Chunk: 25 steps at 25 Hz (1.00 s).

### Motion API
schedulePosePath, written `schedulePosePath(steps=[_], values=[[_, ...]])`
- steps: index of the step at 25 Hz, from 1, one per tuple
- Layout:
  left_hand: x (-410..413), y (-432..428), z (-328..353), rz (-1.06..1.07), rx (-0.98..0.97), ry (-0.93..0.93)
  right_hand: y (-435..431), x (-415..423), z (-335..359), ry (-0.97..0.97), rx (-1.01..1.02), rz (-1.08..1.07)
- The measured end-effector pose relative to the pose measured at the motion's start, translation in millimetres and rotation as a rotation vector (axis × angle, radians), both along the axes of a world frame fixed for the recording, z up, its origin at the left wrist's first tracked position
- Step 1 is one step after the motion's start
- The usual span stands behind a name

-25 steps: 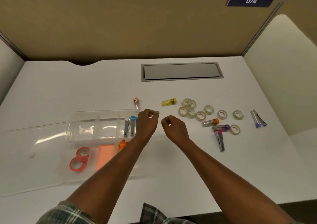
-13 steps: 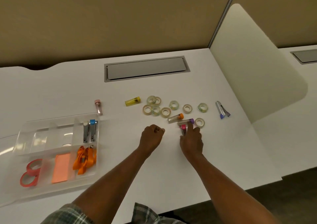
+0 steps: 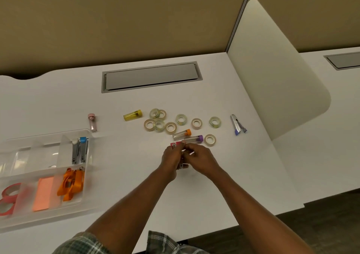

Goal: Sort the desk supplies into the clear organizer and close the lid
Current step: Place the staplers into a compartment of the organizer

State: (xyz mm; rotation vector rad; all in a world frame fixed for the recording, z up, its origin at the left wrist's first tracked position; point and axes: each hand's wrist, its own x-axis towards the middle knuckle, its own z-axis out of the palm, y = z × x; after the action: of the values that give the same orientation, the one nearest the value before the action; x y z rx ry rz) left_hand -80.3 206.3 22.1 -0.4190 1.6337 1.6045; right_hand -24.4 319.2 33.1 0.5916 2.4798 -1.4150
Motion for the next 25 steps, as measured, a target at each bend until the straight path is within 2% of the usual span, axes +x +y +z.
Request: schedulePosePath(steps=[3,5,7,9,14,21,23,25], values=[[-1.3,3.6,-2.3,0.003,-0.037,0.037,32.4,-5.8,2.7,0.119,0.149,-0.068],[-0.7,4.0,-2.7,-0.003,-0.058,0.042,60.7,-9.9,0.4,0.171,0.352,-0.185],[0.8,3.2,-2.4,-0.02,-0.092,0.052,89.8,-13.2,-4.1,0.094,0.594,-0.223],[2.1,1.7,-2.9,-0.037,-0.116,0.06,115.4,-14.1,-7.6,-0.021,0.728,-0.243],[3.3,-7.8,-2.0,-0.048,-0.154,0.069,147.3,-16.0,-22.8,-0.225,0.713,-0.305],[7.2,-28.6,1.1,-0.017,-0.147,0.091,152.4,-21.9,-36.6,-0.254,0.596,-0.563],[7.7,-36.9,2.2,-0.001,-0.134,0.092,152.0,-23.7,-35.1,-0.216,0.482,-0.67],[7.6,-48.0,3.4,0.01,-0.118,0.087,146.4,-25.4,-30.3,-0.037,0.386,-0.771]])
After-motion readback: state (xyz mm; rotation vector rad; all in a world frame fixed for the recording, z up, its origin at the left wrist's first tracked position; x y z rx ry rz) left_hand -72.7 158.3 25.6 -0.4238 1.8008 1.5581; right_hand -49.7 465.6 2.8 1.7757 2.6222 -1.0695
